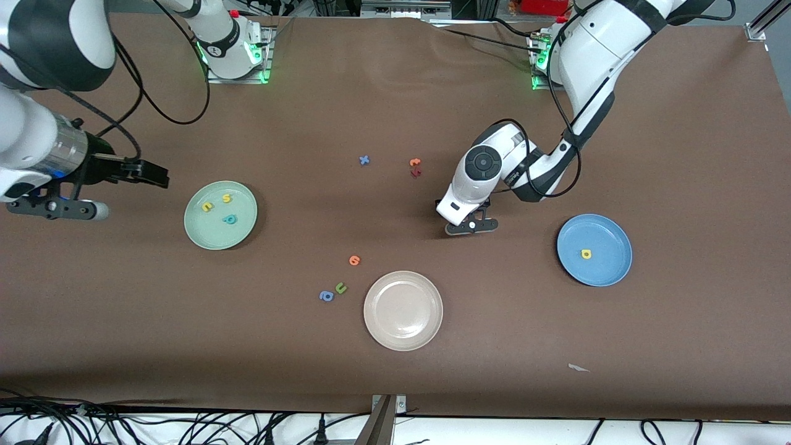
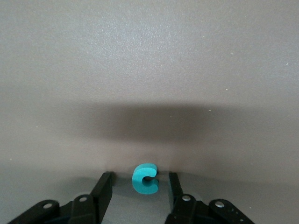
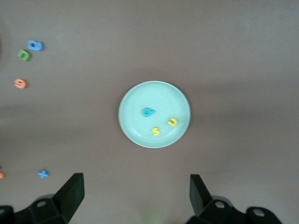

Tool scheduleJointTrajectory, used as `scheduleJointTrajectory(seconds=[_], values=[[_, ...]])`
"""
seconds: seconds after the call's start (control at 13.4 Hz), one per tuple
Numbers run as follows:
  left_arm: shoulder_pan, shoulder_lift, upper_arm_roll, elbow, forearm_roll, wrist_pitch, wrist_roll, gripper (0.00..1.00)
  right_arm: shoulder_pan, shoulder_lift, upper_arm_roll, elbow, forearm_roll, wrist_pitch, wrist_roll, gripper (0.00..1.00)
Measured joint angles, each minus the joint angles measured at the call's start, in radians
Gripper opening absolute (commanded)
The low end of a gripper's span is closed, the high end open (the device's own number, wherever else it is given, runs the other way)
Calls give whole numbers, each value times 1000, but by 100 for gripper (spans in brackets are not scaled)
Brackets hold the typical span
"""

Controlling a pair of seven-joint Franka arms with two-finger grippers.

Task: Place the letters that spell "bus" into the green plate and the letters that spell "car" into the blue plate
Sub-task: 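Grasp the teal c with the left gripper while the right gripper withdraws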

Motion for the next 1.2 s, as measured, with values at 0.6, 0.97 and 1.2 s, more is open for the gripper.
scheduleJointTrajectory(seconds=[0.6, 0.97, 1.2], values=[[0, 12, 0, 18, 0, 0, -4, 35, -477, -290, 462, -224, -92, 7, -1, 100], [-1, 13, 0, 20, 0, 0, -7, 24, -481, -275, 414, -195, -92, 21, -29, 100], [-2, 13, 0, 21, 0, 0, -22, 20, -476, -251, 414, -194, -92, 93, -30, 100]])
